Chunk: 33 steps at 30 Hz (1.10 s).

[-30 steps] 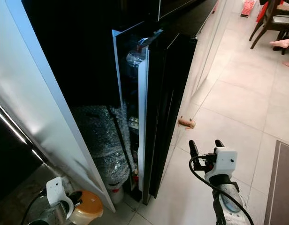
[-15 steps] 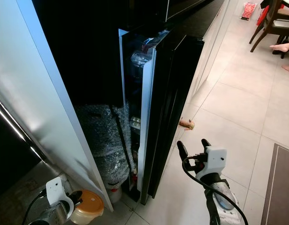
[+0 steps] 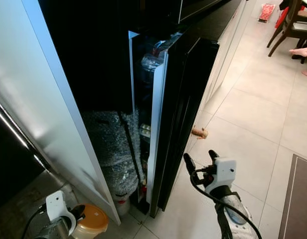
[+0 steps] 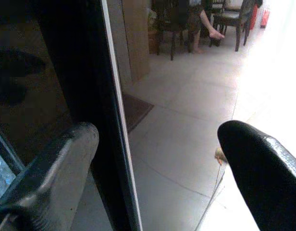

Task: Restocking fridge

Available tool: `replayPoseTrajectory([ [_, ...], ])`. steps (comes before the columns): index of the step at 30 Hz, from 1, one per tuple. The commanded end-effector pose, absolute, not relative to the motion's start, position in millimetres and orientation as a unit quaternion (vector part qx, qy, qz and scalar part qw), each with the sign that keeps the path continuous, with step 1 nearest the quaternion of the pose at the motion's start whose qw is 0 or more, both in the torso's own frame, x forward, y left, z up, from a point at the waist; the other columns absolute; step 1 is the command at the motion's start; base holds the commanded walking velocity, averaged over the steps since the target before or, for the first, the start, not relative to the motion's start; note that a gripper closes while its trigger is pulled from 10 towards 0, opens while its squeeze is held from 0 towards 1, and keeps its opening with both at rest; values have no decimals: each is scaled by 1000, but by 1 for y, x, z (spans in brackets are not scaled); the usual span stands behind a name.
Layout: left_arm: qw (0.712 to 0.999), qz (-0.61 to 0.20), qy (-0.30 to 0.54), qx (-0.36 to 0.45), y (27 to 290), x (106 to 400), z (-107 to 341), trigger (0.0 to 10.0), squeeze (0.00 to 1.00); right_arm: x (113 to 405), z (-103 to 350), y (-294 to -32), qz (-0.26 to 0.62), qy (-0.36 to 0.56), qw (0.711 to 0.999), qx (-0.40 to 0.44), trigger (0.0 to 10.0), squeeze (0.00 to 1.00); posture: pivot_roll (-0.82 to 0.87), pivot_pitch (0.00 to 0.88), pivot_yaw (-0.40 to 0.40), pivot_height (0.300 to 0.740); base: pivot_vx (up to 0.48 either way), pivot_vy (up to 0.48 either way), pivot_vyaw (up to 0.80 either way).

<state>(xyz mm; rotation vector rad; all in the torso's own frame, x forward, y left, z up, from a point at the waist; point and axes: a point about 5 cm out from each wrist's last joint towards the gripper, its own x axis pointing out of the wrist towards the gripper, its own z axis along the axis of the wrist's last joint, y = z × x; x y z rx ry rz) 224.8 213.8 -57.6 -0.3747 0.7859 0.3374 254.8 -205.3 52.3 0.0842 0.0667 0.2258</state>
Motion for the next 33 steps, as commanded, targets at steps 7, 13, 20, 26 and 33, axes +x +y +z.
replayPoseTrajectory([
  [7,890,168,384,-179,219,214,-63,10000,0,267,60,-200,119,22,992,26,10000,0,-190,0,-18,740,0,0,0],
  [13,891,158,391,-168,221,209,-65,10000,0,276,65,-194,124,10,992,11,10000,0,-213,0,1,740,0,0,0],
  [20,893,153,388,-167,222,207,-66,10000,0,282,67,-208,60,5,998,-29,10000,0,-199,0,-7,740,0,0,0],
  [26,894,152,388,-167,222,207,-66,10000,0,283,67,-210,54,2,998,-32,10000,0,-199,0,-7,740,0,0,0],
  [33,892,152,392,-165,223,206,-66,10000,0,286,68,-230,-40,2,997,-65,10000,0,-198,14,-7,740,0,0,0],
])
